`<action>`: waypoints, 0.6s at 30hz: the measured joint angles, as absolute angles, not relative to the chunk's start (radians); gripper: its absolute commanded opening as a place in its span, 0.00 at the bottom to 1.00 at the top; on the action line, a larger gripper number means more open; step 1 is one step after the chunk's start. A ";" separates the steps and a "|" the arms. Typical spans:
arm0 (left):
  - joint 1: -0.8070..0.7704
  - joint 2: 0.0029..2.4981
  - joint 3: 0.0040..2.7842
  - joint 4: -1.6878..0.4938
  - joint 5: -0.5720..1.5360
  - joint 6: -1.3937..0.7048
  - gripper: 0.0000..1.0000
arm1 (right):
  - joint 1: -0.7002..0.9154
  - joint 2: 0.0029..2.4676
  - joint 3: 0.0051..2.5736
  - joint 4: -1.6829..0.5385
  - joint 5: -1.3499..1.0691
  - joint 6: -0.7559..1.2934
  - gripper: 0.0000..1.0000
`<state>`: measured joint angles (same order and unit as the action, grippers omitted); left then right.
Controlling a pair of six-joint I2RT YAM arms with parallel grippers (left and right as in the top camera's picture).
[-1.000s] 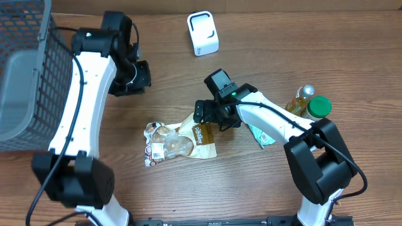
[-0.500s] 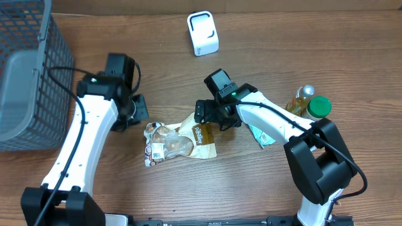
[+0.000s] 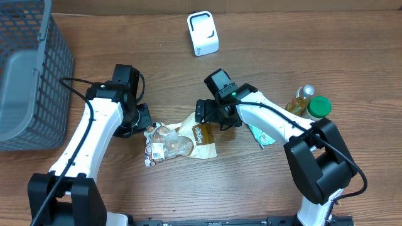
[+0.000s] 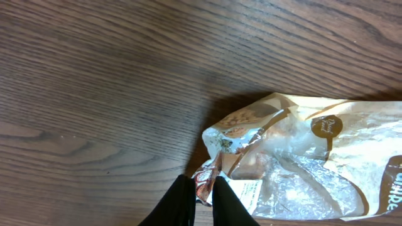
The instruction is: Scan the item barcode
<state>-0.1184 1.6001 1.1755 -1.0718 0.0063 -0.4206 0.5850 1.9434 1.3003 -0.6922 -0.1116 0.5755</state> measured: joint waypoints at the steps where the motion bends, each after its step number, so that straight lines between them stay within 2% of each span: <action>1: -0.118 1.600 1.176 -1.070 0.010 -0.421 0.11 | 0.585 1.943 1.300 -0.692 -0.112 0.575 1.00; 4: -0.118 1.600 1.176 -1.069 0.019 -0.421 0.08 | 0.585 1.943 1.300 -0.693 -0.112 0.575 1.00; 18: -0.118 1.607 1.118 -1.052 0.089 -0.410 0.07 | 0.585 1.943 1.300 -0.692 -0.112 0.575 1.00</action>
